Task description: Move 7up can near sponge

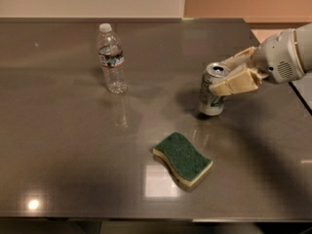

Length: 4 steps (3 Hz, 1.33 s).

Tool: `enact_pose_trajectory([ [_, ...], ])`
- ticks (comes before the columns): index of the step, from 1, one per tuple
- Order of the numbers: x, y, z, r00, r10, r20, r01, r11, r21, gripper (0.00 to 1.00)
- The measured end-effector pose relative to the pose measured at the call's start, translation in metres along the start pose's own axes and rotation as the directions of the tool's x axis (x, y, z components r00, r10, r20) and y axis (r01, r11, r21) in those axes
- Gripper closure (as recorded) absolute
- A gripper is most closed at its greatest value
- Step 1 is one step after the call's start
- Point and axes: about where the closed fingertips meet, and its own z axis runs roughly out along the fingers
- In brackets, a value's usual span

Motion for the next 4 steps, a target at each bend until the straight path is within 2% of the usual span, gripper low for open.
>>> enact_pose_trajectory([
  [3, 0.017, 0.054, -0.008, 0.999, -0.044, 0.008, 0.045, 0.9983, -0.037, 1.0],
  [4, 0.02, 0.064, -0.005, 0.999, -0.043, 0.008, 0.044, 0.9973, -0.06, 0.85],
])
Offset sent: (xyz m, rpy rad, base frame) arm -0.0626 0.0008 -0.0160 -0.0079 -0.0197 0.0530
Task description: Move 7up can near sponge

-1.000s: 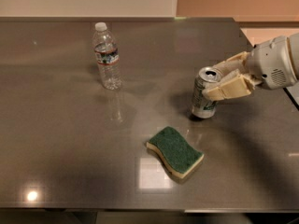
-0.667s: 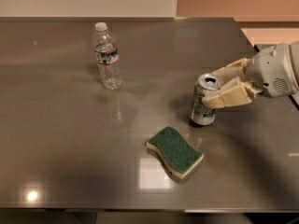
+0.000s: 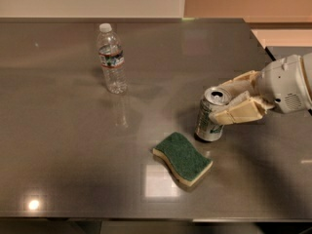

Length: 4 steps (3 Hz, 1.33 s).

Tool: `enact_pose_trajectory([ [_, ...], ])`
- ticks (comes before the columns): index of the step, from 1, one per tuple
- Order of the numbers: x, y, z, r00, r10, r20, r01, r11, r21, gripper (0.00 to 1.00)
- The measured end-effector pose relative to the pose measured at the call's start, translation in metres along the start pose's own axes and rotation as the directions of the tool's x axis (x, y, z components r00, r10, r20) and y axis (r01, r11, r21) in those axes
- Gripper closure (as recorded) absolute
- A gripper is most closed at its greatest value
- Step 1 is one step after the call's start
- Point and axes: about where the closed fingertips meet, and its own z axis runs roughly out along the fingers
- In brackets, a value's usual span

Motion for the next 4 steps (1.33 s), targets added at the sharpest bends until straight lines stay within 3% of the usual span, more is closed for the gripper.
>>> enact_pose_trajectory([
  [3, 0.0075, 0.0083, 0.0066, 1.0, 0.027, 0.003, -0.027, 0.9992, -0.03, 0.15],
  [4, 0.0053, 0.0096, 0.0072, 1.0, 0.022, 0.001, -0.022, 0.9993, -0.031, 0.0],
])
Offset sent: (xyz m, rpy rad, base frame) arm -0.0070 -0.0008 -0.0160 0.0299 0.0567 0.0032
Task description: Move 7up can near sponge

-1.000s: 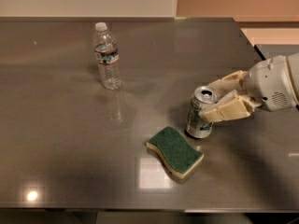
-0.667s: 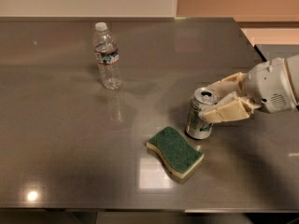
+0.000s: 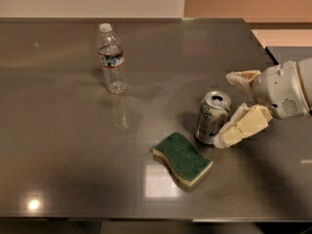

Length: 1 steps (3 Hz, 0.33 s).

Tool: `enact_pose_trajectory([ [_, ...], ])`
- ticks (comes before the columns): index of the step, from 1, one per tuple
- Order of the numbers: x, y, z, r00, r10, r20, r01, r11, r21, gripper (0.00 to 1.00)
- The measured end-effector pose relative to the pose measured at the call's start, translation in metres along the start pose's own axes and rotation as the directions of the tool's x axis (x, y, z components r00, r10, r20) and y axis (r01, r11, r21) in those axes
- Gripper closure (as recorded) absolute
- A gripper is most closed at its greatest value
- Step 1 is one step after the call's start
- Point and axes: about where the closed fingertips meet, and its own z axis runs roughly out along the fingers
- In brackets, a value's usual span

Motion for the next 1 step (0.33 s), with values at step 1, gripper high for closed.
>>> enact_pose_trajectory([
  [1, -0.0001, 0.0, 0.0, 1.0, 0.0, 0.0, 0.0, 1.0, 0.0, 0.0],
])
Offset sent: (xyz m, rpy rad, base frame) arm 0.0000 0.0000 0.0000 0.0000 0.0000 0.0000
